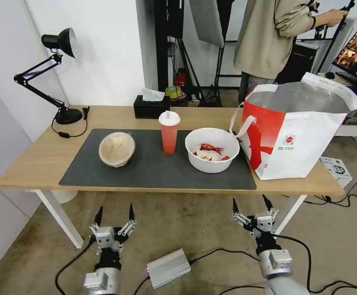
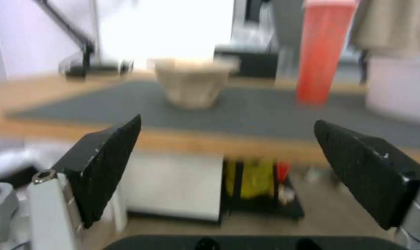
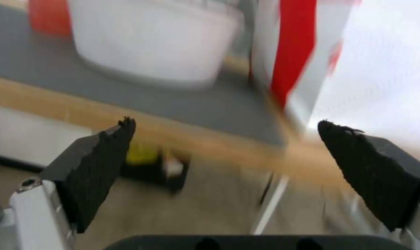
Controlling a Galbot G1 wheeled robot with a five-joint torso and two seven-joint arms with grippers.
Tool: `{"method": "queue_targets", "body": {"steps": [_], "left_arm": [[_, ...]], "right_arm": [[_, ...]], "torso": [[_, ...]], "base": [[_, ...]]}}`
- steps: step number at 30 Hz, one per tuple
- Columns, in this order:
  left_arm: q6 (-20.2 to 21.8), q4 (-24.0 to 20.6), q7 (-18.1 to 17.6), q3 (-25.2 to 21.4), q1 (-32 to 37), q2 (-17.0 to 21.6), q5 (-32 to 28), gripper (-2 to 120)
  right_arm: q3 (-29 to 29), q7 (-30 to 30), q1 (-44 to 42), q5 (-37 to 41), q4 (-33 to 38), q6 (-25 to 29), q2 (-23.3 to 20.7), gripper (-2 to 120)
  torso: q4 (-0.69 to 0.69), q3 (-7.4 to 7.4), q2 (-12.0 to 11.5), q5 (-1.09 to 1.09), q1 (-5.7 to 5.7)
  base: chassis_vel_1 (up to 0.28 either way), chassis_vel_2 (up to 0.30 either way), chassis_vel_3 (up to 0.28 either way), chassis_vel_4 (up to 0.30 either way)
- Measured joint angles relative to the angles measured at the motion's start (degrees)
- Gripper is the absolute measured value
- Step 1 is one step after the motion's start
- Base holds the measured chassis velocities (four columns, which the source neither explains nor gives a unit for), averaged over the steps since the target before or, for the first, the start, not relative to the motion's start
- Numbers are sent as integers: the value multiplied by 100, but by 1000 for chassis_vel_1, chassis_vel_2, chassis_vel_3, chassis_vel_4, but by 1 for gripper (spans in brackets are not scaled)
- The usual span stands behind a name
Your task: Pick up the trash from the table and place it into the takeout bag.
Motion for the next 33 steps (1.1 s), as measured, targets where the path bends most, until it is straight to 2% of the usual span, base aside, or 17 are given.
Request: {"method": "queue_targets", "body": {"steps": [9, 18, 29, 33], "left_arm": [[-116, -377, 99, -125, 247, 59, 86, 100], [-189, -776, 100, -231, 473, 148, 103, 100], [-287, -906, 137, -314, 492, 278, 67, 100], [-350, -894, 168, -316, 461, 307, 42, 100]], "right_arm": [[-6, -208, -158, -63, 500, 68, -168, 100], [-72, -402, -317, 64, 1347, -184, -406, 100], [-68, -581, -220, 289, 1926, -496, -815, 100], [-54, -668, 36, 527, 1976, -704, -1115, 100]], "torso": [[-1, -1, 1, 1, -1], [-1, -1, 2, 1, -2], [-1, -1, 2, 1, -3], [-1, -1, 2, 1, -2]], "base": [[0, 0, 0, 0], [0, 0, 0, 0], [0, 0, 0, 0], [0, 0, 0, 0]]}}
